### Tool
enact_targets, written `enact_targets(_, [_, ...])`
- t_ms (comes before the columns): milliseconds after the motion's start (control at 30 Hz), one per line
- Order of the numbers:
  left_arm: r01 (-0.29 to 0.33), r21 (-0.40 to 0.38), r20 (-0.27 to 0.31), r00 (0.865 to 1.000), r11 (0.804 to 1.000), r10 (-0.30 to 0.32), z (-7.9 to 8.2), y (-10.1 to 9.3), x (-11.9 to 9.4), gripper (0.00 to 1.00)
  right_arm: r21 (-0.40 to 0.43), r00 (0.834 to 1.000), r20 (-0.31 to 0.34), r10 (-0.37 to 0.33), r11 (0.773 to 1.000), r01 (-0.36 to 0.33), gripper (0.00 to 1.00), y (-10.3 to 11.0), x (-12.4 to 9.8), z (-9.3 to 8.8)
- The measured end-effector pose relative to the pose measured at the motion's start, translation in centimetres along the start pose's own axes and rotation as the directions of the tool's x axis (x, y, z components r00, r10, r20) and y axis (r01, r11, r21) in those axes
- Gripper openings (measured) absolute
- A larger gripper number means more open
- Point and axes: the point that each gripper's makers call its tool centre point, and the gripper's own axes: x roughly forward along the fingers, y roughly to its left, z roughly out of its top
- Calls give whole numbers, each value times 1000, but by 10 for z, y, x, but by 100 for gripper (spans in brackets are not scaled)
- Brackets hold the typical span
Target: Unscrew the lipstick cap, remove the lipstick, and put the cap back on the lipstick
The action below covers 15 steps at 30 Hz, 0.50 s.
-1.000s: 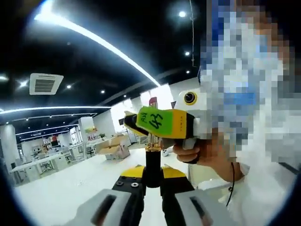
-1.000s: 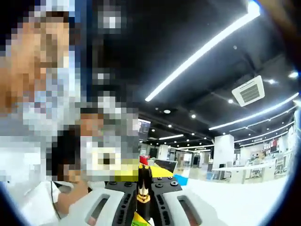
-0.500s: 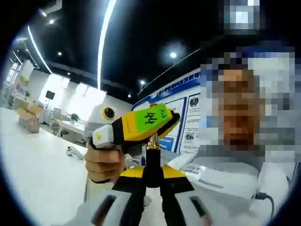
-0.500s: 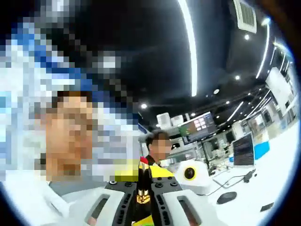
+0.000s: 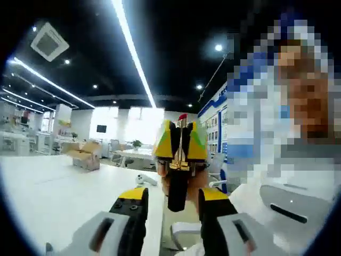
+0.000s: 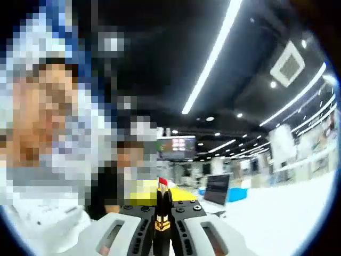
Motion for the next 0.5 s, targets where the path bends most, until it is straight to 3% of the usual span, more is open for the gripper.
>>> enact_targets(133, [-126,109,-6,992,986,128,2,17,0,43,-112,995,-15,-95,989,93,6,-15,-3,1])
enact_targets(233, [-180,174,-10,983,968,185,3,23,0,43,-174,991,-13,-135,976,130,6,-20,-3,2])
enact_targets(300, [-244,240,16,969,940,247,8,29,-1,43,-218,987,-7,-162,963,157,6,-22,-4,2])
enact_targets(500, [-294,328,59,955,898,291,15,28,1,34,-264,986,18,-165,950,164,6,-19,-1,5])
